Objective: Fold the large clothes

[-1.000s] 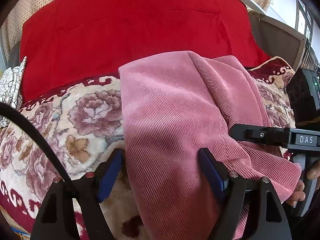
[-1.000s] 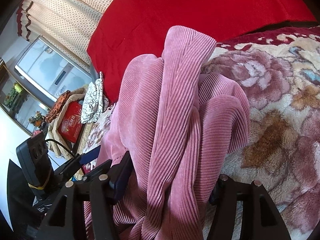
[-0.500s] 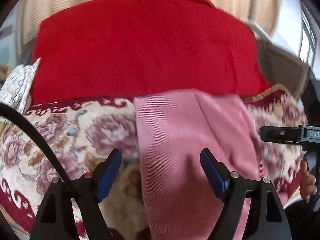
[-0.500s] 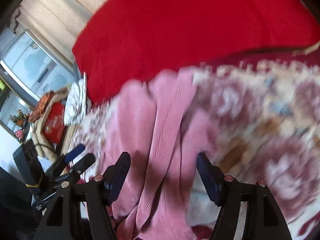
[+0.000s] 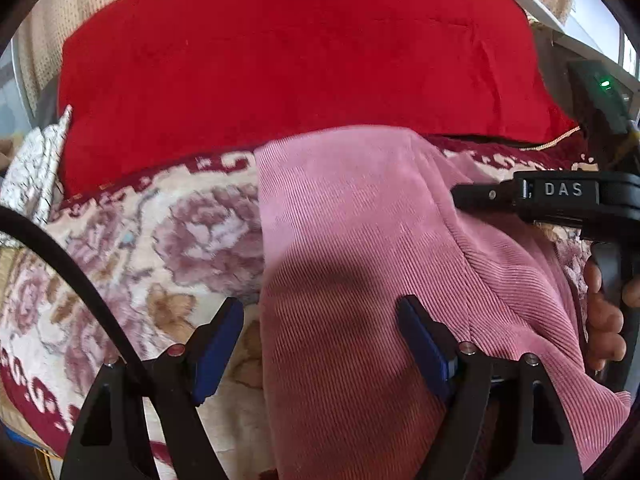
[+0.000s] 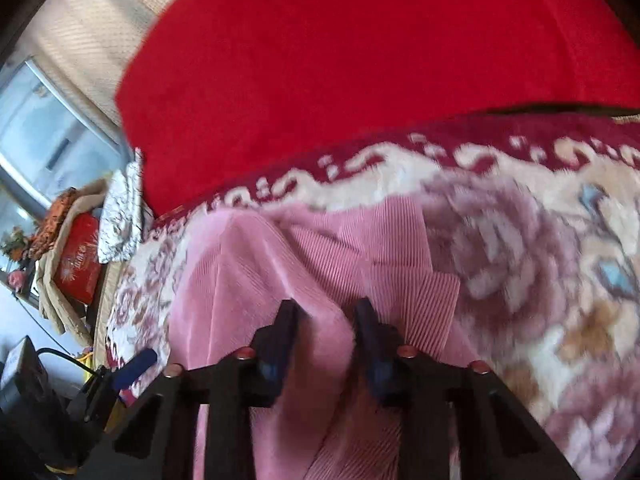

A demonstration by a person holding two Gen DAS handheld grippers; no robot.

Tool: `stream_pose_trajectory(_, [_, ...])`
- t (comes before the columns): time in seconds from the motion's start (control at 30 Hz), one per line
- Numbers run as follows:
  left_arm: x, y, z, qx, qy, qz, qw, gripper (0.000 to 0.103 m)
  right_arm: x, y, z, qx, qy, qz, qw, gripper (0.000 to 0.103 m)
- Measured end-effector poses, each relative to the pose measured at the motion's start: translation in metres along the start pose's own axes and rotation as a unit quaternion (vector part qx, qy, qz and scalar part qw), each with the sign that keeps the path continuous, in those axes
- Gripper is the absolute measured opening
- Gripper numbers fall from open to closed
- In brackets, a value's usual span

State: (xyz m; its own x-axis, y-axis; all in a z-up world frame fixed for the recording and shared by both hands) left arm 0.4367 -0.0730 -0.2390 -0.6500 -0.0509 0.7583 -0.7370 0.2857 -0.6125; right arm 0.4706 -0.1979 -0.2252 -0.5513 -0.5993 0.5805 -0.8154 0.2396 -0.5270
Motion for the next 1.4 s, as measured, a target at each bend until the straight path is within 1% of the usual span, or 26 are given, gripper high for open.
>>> stream_pose_trajectory(0.1, [-0.006,0.001,-0.001,0.009,0.016,-0.01,0.9998,0.081,-0.003,0.003,-0.006,0.025,0.026,0.002,0.999,0.033])
stream_pose_trajectory(0.17, [-0.007,0.001,-0.001,0.014,0.021,-0.012,0.9996,0.081,-0.006,0.003,-0.007,0.035,0.037,0.0,0.999,0.033])
stream_pose_trajectory(0.23, [-0.002,0.0,-0.002,0.016,0.021,-0.01,0.9996,0.081,-0.003,0.001,-0.008,0.026,0.036,0.001,0.999,0.033])
stream_pose_trajectory(0.3, [0.007,-0.002,-0.004,0.006,0.011,-0.004,0.9999,0.08,0.008,0.002,-0.011,0.02,0.032,0.011,0.999,0.032])
stream_pose_trajectory(0.37, [0.021,-0.003,-0.007,-0.006,0.008,0.015,0.9998,0.08,0.023,0.005,-0.017,0.021,0.023,0.02,0.999,0.032])
stream_pose_trajectory(0.47, [0.04,0.001,-0.017,-0.014,-0.005,0.04,0.9991,0.08,0.053,0.016,-0.041,0.05,-0.002,0.041,0.998,0.032])
stream_pose_trajectory(0.57, [0.05,0.01,-0.032,-0.016,-0.026,0.047,0.9984,0.08,0.073,0.034,-0.067,0.088,-0.011,0.045,0.995,0.032])
stream_pose_trajectory(0.63, [0.054,0.018,-0.042,-0.013,-0.04,0.047,0.998,0.08,0.083,0.052,-0.087,0.117,-0.019,0.043,0.992,0.032])
stream_pose_trajectory(0.73, [0.054,0.032,-0.049,-0.009,-0.047,0.039,0.9981,0.08,0.085,0.082,-0.106,0.146,-0.017,0.028,0.989,0.032])
stream_pose_trajectory(0.77, [0.05,0.038,-0.047,-0.015,-0.051,0.032,0.9981,0.08,0.081,0.092,-0.107,0.152,-0.006,0.017,0.988,0.032])
stream_pose_trajectory(0.83, [0.04,0.052,-0.039,-0.036,-0.064,0.017,0.9971,0.081,0.065,0.114,-0.099,0.163,0.031,-0.011,0.986,0.032])
stream_pose_trajectory(0.87, [0.035,0.056,-0.034,-0.041,-0.068,0.016,0.9967,0.081,0.054,0.124,-0.088,0.165,0.055,-0.025,0.985,0.032])
stream_pose_trajectory(0.9, [0.031,0.059,-0.03,-0.045,-0.077,0.016,0.9959,0.081,0.046,0.13,-0.079,0.164,0.064,-0.031,0.984,0.032])
stream_pose_trajectory(0.97, [0.036,0.058,-0.028,-0.053,-0.095,0.029,0.9936,0.081,0.043,0.133,-0.068,0.147,0.044,-0.009,0.988,0.033])
stream_pose_trajectory(1.07, [0.045,0.057,-0.033,-0.034,-0.106,0.038,0.9931,0.08,0.053,0.129,-0.07,0.117,0.038,-0.007,0.992,0.033])
stream_pose_trajectory(1.1, [0.049,0.058,-0.034,-0.025,-0.11,0.035,0.993,0.08,0.058,0.128,-0.072,0.11,0.036,-0.007,0.993,0.036])
stream_pose_trajectory(1.13, [0.055,0.06,-0.036,-0.013,-0.117,0.033,0.9926,0.08,0.064,0.127,-0.075,0.103,0.035,-0.007,0.994,0.036])
stream_pose_trajectory(1.17, [0.06,0.061,-0.038,-0.006,-0.123,0.033,0.9919,0.08,0.072,0.125,-0.079,0.102,0.035,-0.004,0.994,0.036])
stream_pose_trajectory(1.27, [0.094,0.061,-0.045,0.025,-0.137,0.058,0.9885,0.081,0.098,0.125,-0.1,0.122,0.034,0.016,0.992,0.036])
stream_pose_trajectory(1.3, [0.104,0.061,-0.05,0.036,-0.144,0.064,0.9869,0.082,0.108,0.125,-0.107,0.128,0.032,0.025,0.991,0.04])
stream_pose_trajectory(1.33, [0.118,0.061,-0.056,0.05,-0.152,0.071,0.9846,0.083,0.121,0.124,-0.117,0.136,0.034,0.038,0.989,0.048])
stream_pose_trajectory(1.37, [0.127,0.06,-0.06,0.06,-0.157,0.076,0.9829,0.083,0.13,0.123,-0.123,0.142,0.038,0.05,0.988,0.072])
stream_pose_trajectory(1.4, [0.14,0.06,-0.067,0.075,-0.163,0.082,0.9804,0.085,0.146,0.122,-0.133,0.152,0.042,0.076,0.985,0.079])
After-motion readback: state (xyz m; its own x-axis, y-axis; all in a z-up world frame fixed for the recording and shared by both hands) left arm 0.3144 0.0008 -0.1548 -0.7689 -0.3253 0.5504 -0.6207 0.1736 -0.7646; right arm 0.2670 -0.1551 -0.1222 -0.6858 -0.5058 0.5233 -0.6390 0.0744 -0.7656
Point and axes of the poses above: each gripper's, at about its wrist camera, not at the fingertips, and x roughly against the way its jaws point, z to its right, y to its underside, the point moved 7 cm from there along -x, roughly the way its jaws point, and after that the axes turned 14 degrees about -y, right-handed, at the moved point
